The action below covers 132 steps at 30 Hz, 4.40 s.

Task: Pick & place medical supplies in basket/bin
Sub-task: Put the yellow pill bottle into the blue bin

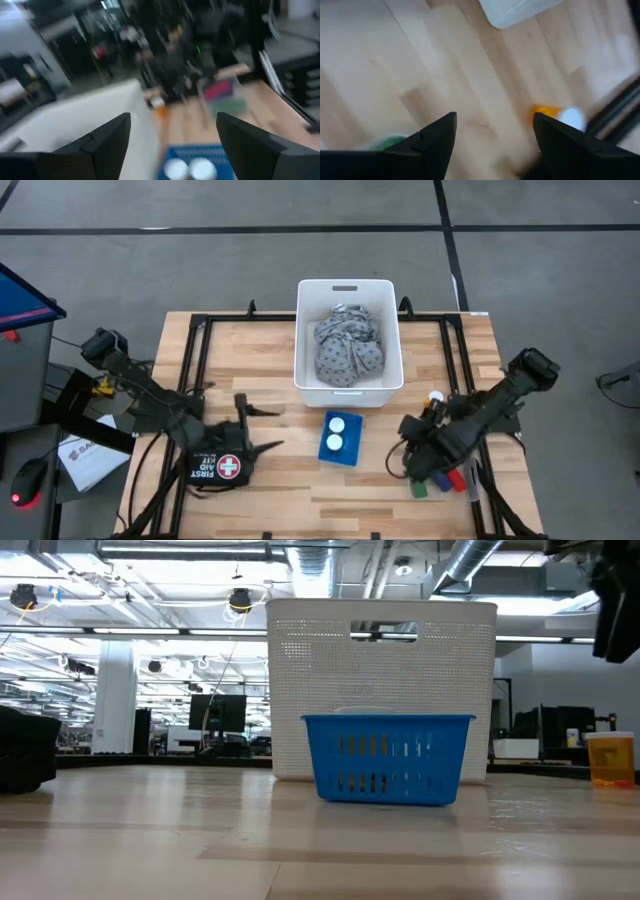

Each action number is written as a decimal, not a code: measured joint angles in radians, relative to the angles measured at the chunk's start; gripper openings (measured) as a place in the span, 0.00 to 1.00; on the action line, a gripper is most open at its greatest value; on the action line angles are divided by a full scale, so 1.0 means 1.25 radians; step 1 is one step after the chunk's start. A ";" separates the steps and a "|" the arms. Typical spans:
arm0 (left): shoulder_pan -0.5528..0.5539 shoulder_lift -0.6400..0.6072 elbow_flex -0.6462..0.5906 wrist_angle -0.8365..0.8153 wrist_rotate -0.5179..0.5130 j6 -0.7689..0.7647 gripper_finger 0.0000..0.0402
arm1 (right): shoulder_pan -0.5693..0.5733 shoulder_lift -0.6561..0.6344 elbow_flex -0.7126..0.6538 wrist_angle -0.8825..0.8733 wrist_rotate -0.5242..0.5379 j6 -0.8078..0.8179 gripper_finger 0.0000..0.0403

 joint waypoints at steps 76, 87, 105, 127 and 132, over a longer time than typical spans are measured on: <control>0.024 -0.145 -0.073 0.276 0.334 0.220 0.71 | -0.563 -0.357 -0.304 0.071 -0.181 -0.317 0.65; 0.024 -0.145 -0.073 0.277 0.334 0.220 0.71 | -0.521 -0.500 -0.301 0.093 -0.168 -0.040 0.65; 0.024 -0.149 -0.073 0.297 0.334 0.242 0.71 | -0.720 -0.499 -0.300 0.088 -0.308 0.228 0.65; 0.151 -0.273 -0.108 0.377 0.326 0.338 0.71 | -0.743 -0.492 -0.299 0.074 -0.335 0.559 0.65; 0.207 -0.286 -0.110 0.351 0.326 0.340 0.71 | -0.769 -0.469 -0.299 0.027 -0.336 0.556 0.65</control>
